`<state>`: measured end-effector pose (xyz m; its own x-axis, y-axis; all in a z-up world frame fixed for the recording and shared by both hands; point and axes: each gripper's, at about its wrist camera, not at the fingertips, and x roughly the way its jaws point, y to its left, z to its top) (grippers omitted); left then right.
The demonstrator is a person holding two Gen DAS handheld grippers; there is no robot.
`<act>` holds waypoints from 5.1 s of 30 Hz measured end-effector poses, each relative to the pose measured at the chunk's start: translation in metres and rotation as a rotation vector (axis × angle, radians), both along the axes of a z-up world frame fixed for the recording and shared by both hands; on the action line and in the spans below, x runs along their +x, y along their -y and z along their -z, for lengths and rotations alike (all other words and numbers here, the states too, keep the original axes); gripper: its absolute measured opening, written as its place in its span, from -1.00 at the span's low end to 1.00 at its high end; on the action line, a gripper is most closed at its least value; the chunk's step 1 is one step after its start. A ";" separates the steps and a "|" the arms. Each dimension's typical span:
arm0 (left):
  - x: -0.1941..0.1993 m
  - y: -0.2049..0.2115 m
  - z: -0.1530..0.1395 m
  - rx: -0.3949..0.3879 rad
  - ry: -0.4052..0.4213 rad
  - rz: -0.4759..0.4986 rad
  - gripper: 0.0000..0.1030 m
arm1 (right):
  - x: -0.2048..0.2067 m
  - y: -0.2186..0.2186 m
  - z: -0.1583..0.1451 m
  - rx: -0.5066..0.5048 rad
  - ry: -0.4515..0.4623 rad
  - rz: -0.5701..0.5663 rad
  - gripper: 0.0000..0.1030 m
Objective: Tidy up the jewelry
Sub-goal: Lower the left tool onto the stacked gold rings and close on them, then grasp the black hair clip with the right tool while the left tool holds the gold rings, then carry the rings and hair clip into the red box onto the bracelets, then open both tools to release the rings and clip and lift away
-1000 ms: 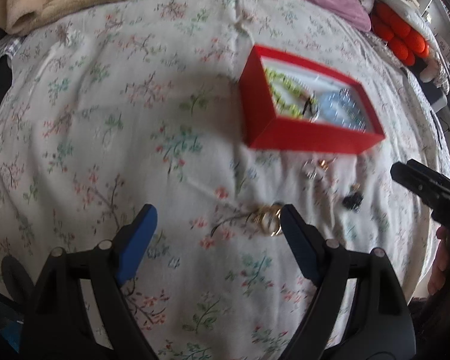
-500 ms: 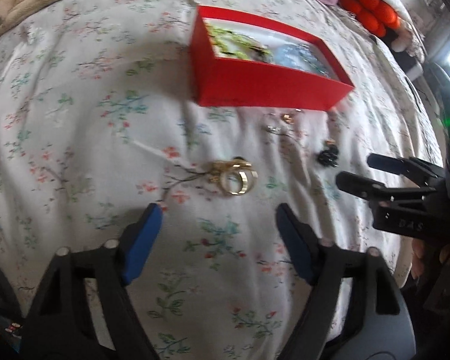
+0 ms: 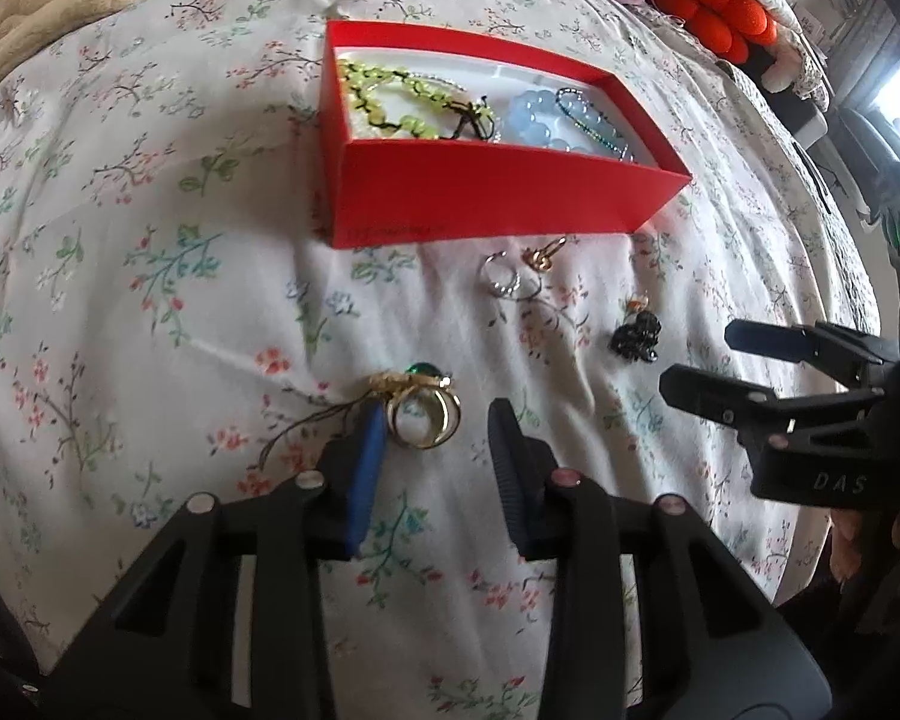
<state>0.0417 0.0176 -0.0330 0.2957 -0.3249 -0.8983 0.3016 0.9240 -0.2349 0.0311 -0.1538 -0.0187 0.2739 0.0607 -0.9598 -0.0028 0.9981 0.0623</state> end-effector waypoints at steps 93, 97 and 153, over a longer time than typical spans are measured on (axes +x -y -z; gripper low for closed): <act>0.056 -0.030 -0.071 -0.265 0.035 -0.128 -0.51 | 0.050 0.008 -0.061 0.307 0.152 0.139 -0.54; 0.069 -0.023 -0.069 -0.296 0.039 -0.127 -0.51 | 0.063 0.014 -0.059 0.323 0.163 0.164 -0.54; 0.043 -0.014 -0.056 -0.043 0.090 -0.153 0.70 | 0.034 0.043 -0.068 0.169 0.220 0.150 0.64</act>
